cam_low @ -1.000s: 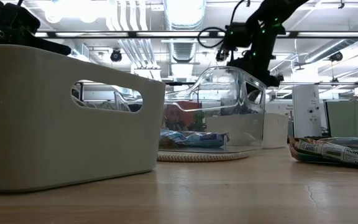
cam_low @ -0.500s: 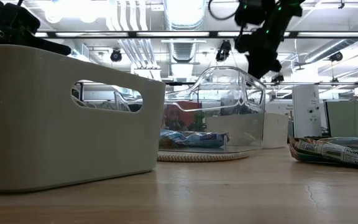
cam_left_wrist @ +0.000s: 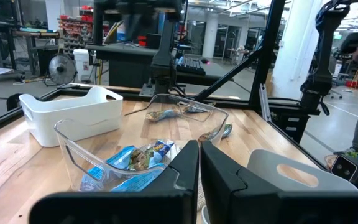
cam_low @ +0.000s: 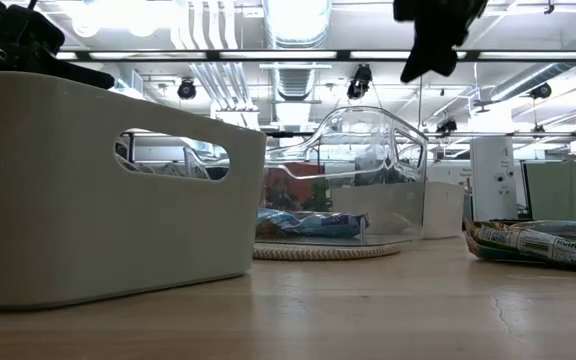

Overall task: Pick and place Granola Bars by type
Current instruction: Put the yellow granola bar into the white bin

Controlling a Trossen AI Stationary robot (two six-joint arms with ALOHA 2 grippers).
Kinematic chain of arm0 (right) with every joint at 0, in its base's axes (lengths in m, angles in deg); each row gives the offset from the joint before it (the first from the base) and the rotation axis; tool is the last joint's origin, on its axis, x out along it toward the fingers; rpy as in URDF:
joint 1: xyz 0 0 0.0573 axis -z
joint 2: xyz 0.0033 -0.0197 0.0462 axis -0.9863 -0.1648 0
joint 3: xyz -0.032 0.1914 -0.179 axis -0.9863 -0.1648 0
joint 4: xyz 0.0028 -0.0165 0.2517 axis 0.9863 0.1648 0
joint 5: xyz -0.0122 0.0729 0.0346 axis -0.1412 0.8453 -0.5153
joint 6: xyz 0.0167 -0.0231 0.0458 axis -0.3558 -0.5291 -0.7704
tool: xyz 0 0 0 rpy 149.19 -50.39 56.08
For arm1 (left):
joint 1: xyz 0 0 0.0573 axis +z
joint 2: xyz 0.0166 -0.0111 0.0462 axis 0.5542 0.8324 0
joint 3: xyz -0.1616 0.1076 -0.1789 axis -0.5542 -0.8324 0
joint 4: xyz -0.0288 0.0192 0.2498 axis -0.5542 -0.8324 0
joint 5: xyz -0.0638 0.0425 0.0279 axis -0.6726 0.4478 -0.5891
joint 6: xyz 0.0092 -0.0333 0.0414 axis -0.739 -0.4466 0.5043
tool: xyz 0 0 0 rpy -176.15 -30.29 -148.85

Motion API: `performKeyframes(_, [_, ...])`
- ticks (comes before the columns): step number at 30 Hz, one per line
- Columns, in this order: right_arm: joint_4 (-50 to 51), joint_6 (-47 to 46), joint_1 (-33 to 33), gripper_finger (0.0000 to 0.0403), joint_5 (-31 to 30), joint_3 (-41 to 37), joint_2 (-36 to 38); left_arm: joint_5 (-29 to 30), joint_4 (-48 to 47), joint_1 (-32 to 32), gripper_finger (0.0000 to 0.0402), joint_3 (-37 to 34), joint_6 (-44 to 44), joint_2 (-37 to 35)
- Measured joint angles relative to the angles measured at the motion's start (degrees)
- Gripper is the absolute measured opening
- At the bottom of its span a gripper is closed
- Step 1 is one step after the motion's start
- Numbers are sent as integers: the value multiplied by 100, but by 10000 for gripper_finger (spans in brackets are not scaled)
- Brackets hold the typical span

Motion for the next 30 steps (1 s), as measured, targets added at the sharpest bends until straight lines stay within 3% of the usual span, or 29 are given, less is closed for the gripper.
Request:
performKeyframes(14, [-766, -1578, -2134, 8, -64, 2, -82, -1, 0, 1, 0, -1, 0, -1])
performKeyframes(23, [-1168, -2403, -2769, 9, -70, 225, -549, 1, 0, -1, 0, 2, 0, 0])
performKeyframes(30, [-652, -2292, -2987, 8, -73, 1159, -1198, 1, 0, 0, 0, 2, 0, -1])
